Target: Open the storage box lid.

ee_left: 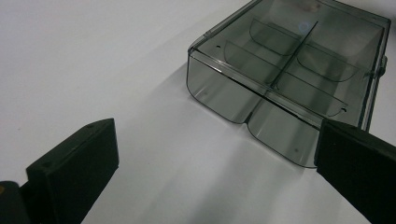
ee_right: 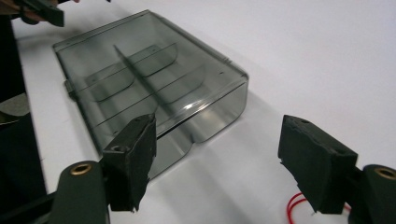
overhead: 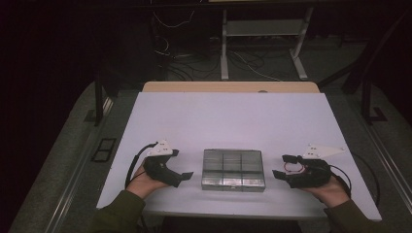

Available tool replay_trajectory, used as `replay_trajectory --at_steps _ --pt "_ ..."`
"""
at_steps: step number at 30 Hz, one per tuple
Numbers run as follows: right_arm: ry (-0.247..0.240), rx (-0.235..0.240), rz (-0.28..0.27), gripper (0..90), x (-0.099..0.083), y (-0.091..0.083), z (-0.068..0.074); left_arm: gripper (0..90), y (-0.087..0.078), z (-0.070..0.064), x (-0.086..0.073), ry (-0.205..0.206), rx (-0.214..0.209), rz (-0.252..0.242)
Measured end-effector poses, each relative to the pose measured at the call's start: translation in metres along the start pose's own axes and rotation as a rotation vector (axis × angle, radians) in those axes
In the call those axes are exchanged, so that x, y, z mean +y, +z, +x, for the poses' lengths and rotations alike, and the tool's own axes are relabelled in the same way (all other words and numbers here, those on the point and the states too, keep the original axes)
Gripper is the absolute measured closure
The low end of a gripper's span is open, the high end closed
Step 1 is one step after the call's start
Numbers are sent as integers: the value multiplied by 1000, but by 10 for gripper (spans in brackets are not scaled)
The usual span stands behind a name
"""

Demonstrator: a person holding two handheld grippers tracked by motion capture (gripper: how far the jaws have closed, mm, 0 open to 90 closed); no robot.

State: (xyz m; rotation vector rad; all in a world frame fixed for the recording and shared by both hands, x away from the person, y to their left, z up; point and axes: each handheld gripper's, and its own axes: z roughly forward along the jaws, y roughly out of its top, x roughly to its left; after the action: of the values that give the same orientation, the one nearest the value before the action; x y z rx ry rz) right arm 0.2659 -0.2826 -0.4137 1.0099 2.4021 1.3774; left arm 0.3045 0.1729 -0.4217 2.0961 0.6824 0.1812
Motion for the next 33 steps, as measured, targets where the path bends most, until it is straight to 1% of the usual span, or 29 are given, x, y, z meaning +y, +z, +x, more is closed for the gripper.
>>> replay_trajectory --at_steps 4,7,12,15,16,18,19,21,23,26,30,32,33 --pt "1 9 -3 278 -5 -4 5 0 0 1 0 0 2 -2" --pt "19 19 4 298 -6 -7 6 0 0 1 1 -10 -3 -6" --pt "35 33 28 333 -8 -8 11 0 0 2 1 -7 -5 -7" --pt "25 51 48 416 -10 -6 14 0 0 1 1 -7 -5 -12" --pt "17 49 54 442 -10 -5 15 0 1 1 1 -6 -6 -14" --pt "2 49 60 488 -11 -4 17 0 1 1 1 0 -9 -8" --pt "-2 56 64 518 -11 -4 17 0 2 1 1 7 -8 -3" --pt "-3 64 71 589 -11 -3 17 0 2 1 1 6 -9 -2" --pt "-16 83 75 660 -12 -2 17 0 2 1 1 4 -9 -3" --pt "-31 108 88 739 -13 -1 18 0 2 1 1 4 -7 -2" --pt "-42 130 101 808 -14 1 19 0 2 1 1 5 -9 0" --pt "-49 141 105 827 -14 2 20 0 2 1 1 3 -10 -1" --pt "-51 148 110 857 -14 2 20 0 2 1 1 4 -11 0"
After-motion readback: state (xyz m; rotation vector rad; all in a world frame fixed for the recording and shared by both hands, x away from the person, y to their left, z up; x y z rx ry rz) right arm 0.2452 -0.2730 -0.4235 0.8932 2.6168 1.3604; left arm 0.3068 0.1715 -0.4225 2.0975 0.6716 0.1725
